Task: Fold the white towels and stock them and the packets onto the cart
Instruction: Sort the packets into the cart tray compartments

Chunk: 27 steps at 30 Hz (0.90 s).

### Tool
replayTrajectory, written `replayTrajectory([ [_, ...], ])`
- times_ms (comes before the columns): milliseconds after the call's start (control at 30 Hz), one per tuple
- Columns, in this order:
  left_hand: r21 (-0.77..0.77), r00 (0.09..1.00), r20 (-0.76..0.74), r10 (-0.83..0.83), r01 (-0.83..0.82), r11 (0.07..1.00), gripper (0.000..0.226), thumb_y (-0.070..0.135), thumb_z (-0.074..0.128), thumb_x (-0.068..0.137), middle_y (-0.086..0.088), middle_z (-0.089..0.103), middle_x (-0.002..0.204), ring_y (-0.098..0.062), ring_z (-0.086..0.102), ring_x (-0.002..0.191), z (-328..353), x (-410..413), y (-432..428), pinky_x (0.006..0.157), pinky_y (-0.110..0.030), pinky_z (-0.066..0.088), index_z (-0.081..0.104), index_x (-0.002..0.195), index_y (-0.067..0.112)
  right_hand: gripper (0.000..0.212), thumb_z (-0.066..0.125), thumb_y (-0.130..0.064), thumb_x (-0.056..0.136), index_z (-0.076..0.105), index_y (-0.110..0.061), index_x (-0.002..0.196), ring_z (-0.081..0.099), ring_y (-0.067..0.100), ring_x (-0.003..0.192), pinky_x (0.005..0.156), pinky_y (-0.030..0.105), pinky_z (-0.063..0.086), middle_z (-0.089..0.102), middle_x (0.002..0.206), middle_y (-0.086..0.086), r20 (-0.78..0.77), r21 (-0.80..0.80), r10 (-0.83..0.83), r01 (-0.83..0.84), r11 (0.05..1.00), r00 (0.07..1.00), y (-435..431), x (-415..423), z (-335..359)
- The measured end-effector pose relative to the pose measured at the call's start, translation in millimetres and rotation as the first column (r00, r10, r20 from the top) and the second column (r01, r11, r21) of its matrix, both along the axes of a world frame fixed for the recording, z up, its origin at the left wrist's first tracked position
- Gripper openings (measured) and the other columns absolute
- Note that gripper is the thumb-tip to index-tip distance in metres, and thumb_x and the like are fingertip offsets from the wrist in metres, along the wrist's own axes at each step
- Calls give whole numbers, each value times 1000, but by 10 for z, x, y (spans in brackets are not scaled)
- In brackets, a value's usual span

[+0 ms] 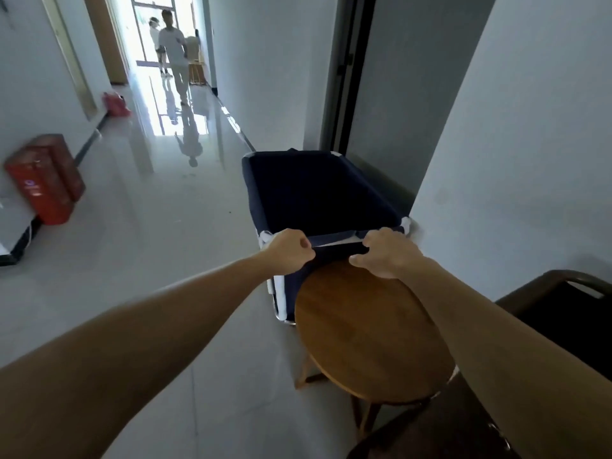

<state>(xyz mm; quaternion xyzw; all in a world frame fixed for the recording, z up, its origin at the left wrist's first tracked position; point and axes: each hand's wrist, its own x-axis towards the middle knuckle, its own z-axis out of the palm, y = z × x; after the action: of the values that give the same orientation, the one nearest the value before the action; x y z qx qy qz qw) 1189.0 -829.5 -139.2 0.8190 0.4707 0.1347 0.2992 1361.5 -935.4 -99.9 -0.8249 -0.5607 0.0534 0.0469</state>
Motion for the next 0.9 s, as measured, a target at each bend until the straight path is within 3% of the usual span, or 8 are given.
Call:
replayTrajectory([
  [100, 4, 999, -50, 17, -17, 1000, 13, 30, 58, 89, 5, 63, 80, -23, 61, 88, 25, 194, 406, 100, -50, 46, 63, 78, 27, 48, 60, -53, 90, 59, -16, 121, 59, 27, 105, 93, 44, 51, 61, 114, 5, -32, -22, 26, -27, 999, 999, 495, 243, -72],
  [200, -22, 999, -17, 32, -33, 999, 11, 26, 60, 88, 0, 66, 91, -17, 61, 83, 52, 393, 771, 84, -38, 55, 67, 93, 20, 44, 59, -53, 87, 60, -18, 114, 58, 26, 101, 91, 46, 50, 59, 108, 3, -57, -77, 26, -31, 997, 998, 888, 480, -123],
  [267, -30, 1000, 1, 22, -22, 999, 7, 24, 59, 88, -1, 67, 93, -15, 61, 78, 44, 570, 1010, 76, -33, 54, 66, 91, 22, 40, 59, -53, 86, 60, -19, 107, 58, 24, 94, 88, 44, 51, 59, 102, 1, -61, -89, 15, -20, 996, 998, 1108, 663, -178],
  [400, -33, 994, -54, -93, 91, 995, 8, 23, 59, 91, 3, 62, 96, -15, 57, 88, -48, 1009, 1379, 67, -13, 44, 57, 85, 27, 39, 59, -50, 87, 61, -18, 110, 58, 21, 91, 82, 38, 51, 60, 101, 0, -108, -116, -18, 6, 993, 994, 1432, 1071, -359],
  [533, -105, 983, -55, -177, 171, 980, 11, 28, 58, 91, 1, 68, 98, -17, 64, 90, -217, 1551, 1719, 83, -37, 56, 64, 98, 23, 48, 60, -51, 88, 60, -16, 121, 60, 24, 99, 80, 36, 50, 62, 111, 5, -152, -159, -115, 90, 983, 982, 1697, 1509, -562],
  [667, -101, 937, -98, -336, 326, 940, 22, 34, 57, 93, 4, 62, 76, -11, 60, 67, -476, 2226, 2054, 55, -28, 44, 59, 73, 25, 35, 62, -49, 85, 64, -18, 101, 60, 18, 85, 61, 28, 40, 63, 99, 1, -171, -187, -279, 247, 951, 945, 1859, 1979, -803],
  [767, -150, 885, -113, -451, 434, 888, 17, 31, 57, 94, -1, 67, 86, -16, 65, 78, -637, 2678, 2264, 70, -35, 55, 68, 89, 19, 41, 62, -48, 87, 59, -19, 115, 56, 17, 88, 62, 27, 40, 56, 106, -1, -158, -223, -404, 366, 903, 901, 1927, 2259, -945],
  [900, -175, 789, -145, -597, 573, 800, 25, 24, 56, 94, -9, 68, 108, -24, 64, 100, -822, 3253, 2478, 88, -35, 51, 69, 107, 7, 45, 60, -50, 89, 57, -20, 121, 58, 22, 99, 76, 32, 45, 60, 117, 5, -131, -280, -558, 509, 814, 820, 1911, 2584, -1169],
])
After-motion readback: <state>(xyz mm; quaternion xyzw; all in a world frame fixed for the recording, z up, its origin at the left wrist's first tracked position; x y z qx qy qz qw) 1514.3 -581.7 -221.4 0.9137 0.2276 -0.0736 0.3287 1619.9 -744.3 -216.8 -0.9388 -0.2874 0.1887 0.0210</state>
